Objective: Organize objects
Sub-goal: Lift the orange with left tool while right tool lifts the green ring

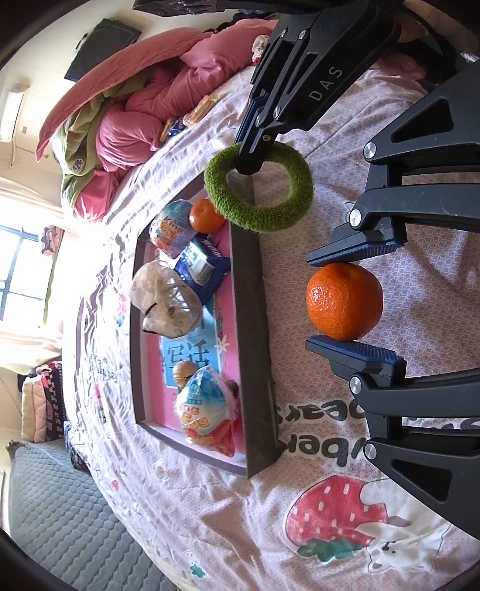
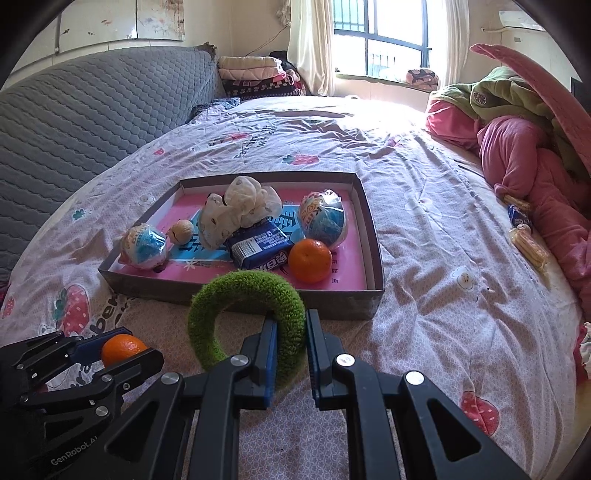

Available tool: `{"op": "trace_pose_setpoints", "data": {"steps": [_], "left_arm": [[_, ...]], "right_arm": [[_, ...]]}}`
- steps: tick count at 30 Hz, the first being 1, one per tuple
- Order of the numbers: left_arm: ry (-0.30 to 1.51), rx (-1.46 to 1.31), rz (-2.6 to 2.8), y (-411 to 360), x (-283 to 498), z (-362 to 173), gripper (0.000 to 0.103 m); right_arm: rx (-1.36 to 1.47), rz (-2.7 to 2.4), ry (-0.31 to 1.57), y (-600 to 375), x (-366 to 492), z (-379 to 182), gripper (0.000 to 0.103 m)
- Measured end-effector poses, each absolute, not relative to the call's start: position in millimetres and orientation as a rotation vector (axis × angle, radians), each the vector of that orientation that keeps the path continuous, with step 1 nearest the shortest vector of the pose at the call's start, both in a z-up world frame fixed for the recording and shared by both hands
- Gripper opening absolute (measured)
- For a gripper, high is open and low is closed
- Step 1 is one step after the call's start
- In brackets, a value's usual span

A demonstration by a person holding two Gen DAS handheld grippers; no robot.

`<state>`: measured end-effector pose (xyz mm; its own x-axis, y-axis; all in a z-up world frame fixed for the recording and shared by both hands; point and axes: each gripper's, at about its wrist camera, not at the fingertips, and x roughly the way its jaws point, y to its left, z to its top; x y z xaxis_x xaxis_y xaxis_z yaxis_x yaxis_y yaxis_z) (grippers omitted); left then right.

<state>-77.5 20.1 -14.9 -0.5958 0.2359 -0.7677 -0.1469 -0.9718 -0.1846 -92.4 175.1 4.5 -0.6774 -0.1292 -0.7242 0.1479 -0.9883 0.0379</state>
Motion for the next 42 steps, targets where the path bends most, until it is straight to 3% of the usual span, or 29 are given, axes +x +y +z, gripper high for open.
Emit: {"op": "trace_pose_setpoints", "data": {"steps": [21, 42], "left_arm": [[-0.168, -1.14, 2.73, 13.0, -77.6, 47.7, 0.04], [-0.184, -1.047, 2.784, 6.8, -117.5, 75.8, 0.04]], "right_arm": [[1.003, -2.814, 0.029, 174.3, -74.0, 55.7, 0.015], [0.893, -2.855, 0.033, 175.2, -93.4, 83.0, 0.015]]}}
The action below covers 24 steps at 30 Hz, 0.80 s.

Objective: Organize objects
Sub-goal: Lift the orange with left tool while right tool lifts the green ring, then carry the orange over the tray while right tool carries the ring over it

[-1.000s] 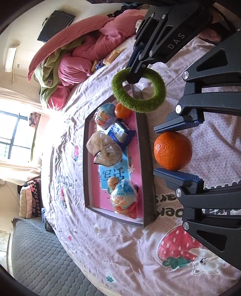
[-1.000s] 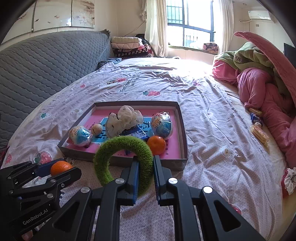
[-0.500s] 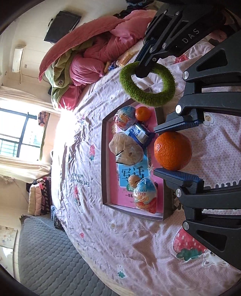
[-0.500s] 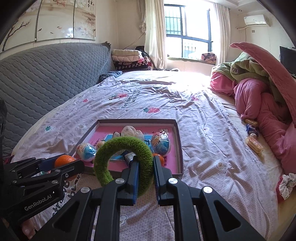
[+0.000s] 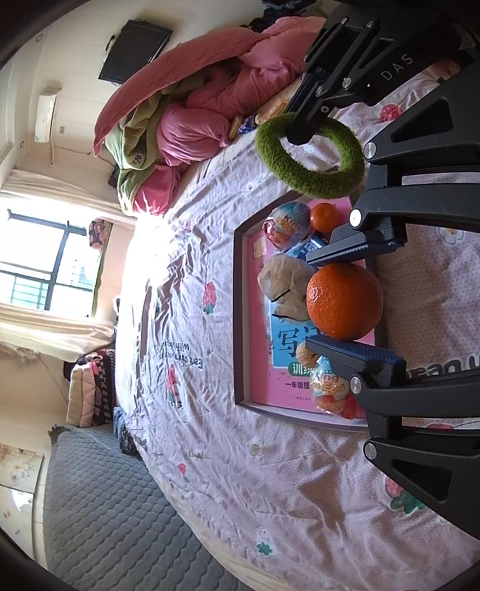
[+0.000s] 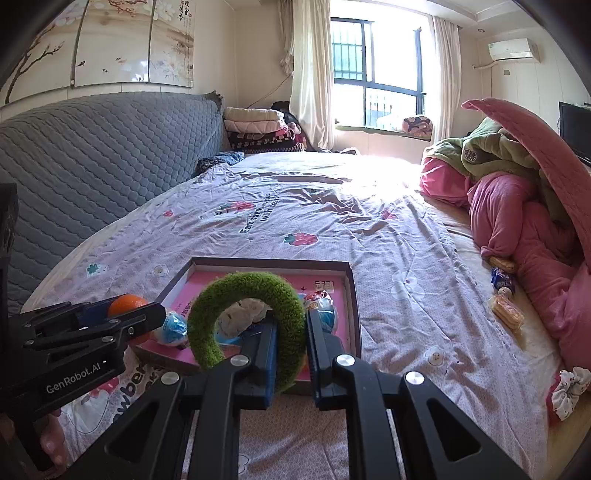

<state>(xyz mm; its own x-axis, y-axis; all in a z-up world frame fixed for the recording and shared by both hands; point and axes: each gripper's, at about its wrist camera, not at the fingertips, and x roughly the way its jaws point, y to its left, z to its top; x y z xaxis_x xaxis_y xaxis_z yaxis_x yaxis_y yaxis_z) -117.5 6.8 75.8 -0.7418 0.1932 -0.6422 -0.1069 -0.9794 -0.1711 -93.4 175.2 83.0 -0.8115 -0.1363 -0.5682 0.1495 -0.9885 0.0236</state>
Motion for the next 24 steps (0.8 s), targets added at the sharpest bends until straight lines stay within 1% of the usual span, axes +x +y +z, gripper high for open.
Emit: {"op": "trace_pose_setpoints", "data": {"steps": [11, 24], "left_arm": [[-0.195, -1.058, 2.792, 5.1, -157.8, 68.0, 0.04], [-0.166, -1.12, 2.779, 8.7, -187.0, 25.1, 0.04]], "right_arm": [[0.906, -2.865, 0.04, 174.5, -121.7, 75.6, 0.015], [0.991, -2.846, 0.062, 173.0, -148.9, 39.7, 0.015]]}}
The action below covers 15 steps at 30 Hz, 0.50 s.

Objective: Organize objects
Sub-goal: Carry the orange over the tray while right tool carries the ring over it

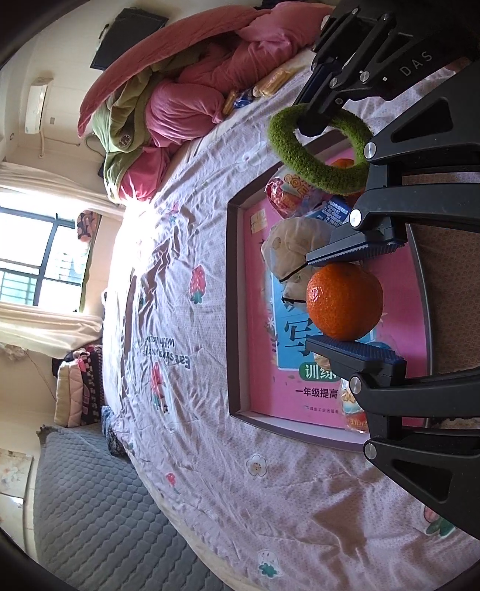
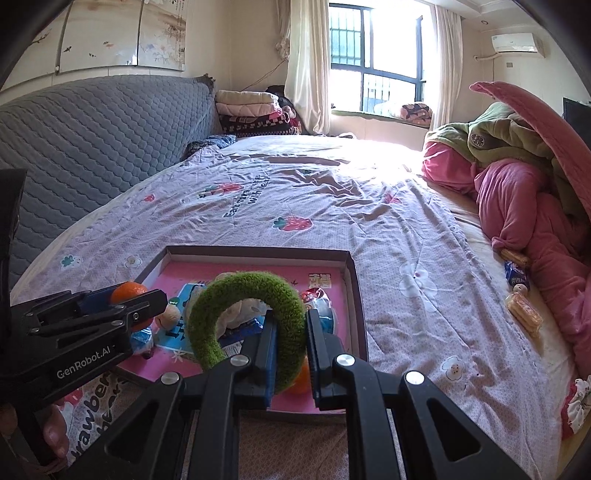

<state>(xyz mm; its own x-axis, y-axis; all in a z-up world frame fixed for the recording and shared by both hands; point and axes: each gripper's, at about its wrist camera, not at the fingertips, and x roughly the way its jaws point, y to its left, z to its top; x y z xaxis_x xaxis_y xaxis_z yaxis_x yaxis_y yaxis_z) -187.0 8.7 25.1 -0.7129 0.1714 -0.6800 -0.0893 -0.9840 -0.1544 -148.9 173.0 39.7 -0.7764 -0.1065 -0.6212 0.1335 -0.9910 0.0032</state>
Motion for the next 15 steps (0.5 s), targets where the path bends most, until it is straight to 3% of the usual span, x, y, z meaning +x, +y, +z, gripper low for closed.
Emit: {"op": "trace_pose_setpoints", "data": {"steps": [15], "left_arm": [[-0.17, -1.173, 2.749, 12.2, -201.0, -4.2, 0.04]], "right_arm": [[1.062, -2.822, 0.078, 172.9, -163.4, 9.1, 0.015]]}}
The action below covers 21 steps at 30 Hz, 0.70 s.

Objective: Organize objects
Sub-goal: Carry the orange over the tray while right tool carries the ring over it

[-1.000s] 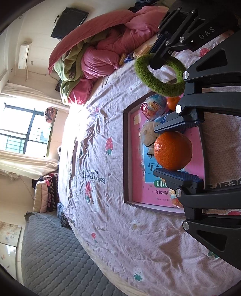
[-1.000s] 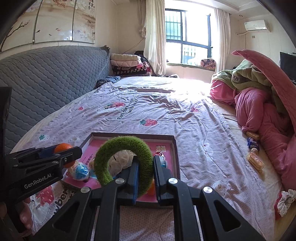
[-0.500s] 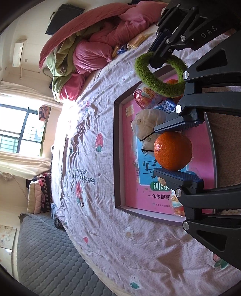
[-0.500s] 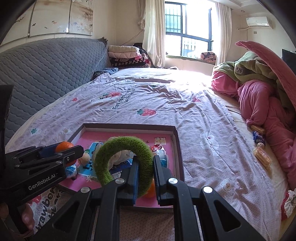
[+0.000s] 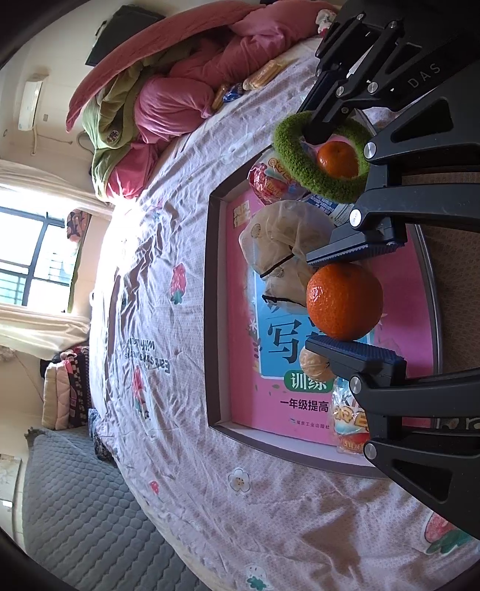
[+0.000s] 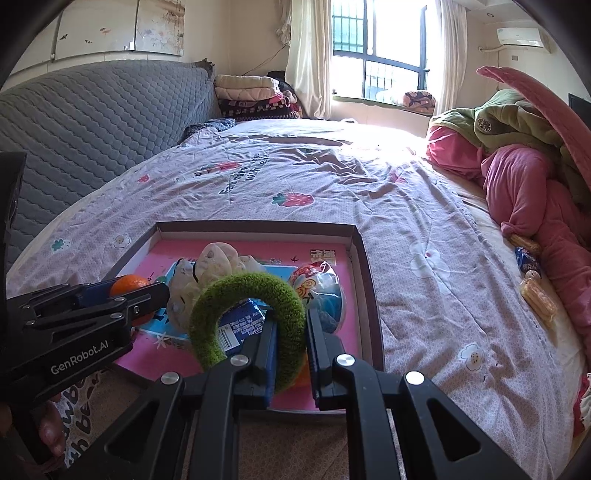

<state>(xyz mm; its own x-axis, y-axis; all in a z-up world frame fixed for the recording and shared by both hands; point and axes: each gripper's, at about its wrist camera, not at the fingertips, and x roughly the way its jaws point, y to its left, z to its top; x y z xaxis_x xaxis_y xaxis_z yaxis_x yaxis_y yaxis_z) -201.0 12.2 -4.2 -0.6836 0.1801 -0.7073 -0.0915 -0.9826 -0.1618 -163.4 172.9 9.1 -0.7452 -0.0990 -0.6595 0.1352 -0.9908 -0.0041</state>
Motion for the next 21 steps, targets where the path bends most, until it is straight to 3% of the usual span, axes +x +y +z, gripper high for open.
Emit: {"op": "trace_pose_setpoints", "data": {"steps": [21], "left_arm": [[-0.111, -1.21, 2.716, 25.1, -205.2, -31.9, 0.04]], "right_arm": [[1.117, -2.818, 0.178, 167.6, -162.5, -15.4, 0.015]]}}
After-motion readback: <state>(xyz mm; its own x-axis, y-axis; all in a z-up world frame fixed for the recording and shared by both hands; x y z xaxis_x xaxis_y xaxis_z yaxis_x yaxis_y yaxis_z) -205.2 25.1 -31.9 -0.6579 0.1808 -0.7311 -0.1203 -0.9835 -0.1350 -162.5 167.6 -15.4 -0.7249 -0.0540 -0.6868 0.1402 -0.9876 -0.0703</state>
